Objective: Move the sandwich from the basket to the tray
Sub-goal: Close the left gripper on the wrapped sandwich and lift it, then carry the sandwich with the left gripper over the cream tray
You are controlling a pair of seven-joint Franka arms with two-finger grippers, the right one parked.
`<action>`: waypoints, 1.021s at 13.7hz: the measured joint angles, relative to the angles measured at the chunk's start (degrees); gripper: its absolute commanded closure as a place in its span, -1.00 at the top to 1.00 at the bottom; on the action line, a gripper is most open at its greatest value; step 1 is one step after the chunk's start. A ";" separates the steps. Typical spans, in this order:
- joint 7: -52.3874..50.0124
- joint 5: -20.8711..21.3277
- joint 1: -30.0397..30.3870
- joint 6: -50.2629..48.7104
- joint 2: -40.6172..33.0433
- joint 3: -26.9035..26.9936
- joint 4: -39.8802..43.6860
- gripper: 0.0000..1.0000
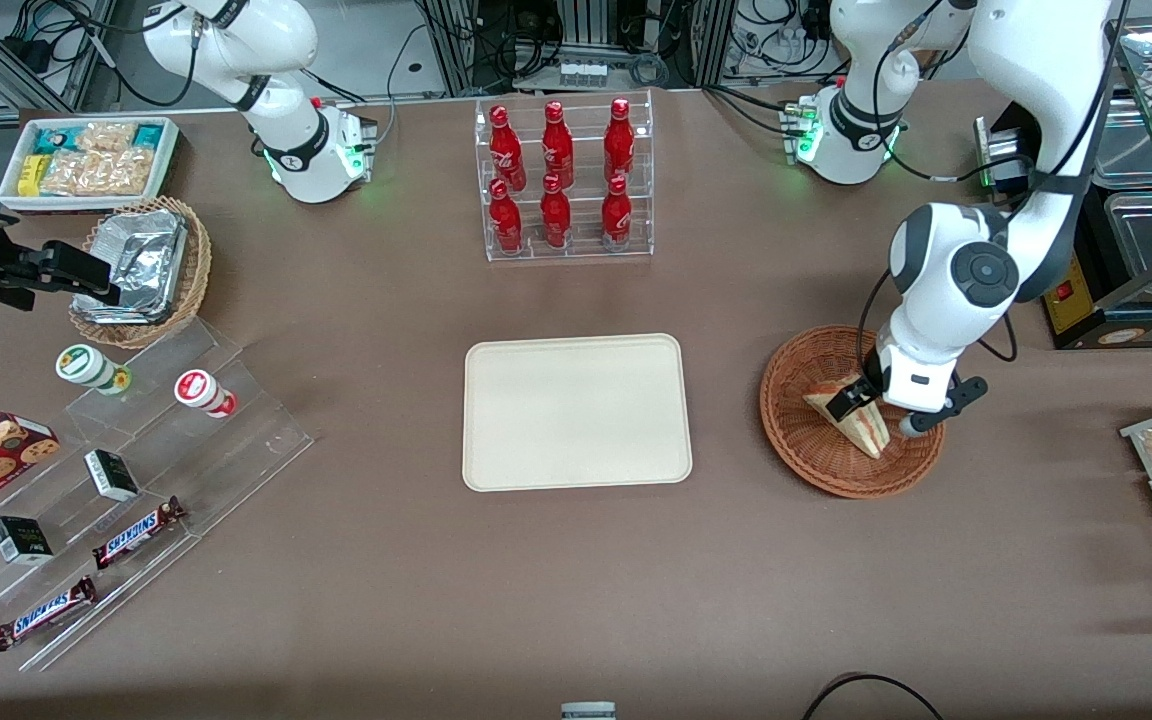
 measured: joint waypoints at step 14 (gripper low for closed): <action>0.64 0.04 -0.52 -17.13 -5.44 -0.64 6.50 -1.00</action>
